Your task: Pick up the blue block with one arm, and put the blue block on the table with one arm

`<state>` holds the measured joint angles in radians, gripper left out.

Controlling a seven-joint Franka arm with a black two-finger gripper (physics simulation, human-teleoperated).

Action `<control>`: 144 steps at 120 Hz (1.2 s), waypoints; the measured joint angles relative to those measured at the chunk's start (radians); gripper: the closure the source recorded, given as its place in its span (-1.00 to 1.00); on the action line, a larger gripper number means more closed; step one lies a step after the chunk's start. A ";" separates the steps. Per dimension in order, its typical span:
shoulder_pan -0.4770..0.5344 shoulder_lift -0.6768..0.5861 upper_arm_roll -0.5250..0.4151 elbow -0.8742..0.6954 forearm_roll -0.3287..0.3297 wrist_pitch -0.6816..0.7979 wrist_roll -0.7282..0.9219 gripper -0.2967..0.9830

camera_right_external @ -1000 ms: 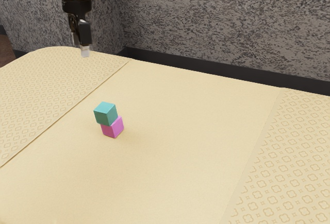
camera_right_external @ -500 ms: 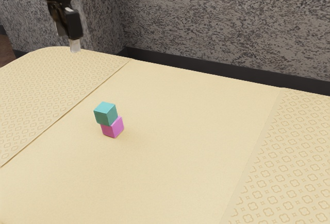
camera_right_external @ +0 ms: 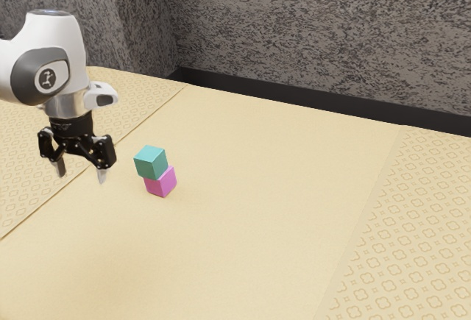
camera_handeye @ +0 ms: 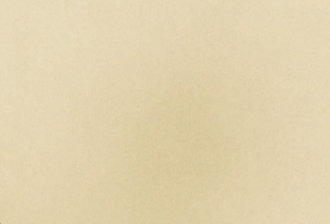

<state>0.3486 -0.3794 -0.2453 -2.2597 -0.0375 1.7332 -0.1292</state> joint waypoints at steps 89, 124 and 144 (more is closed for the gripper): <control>-0.056 0.584 0.159 0.426 0.072 0.342 0.161 -0.53; -0.062 0.742 0.162 0.568 0.069 0.326 0.228 -0.54; -0.086 0.818 0.161 0.651 0.066 0.310 0.260 -0.54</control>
<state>0.2625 0.4383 -0.0843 -1.6084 0.0287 2.0431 0.1304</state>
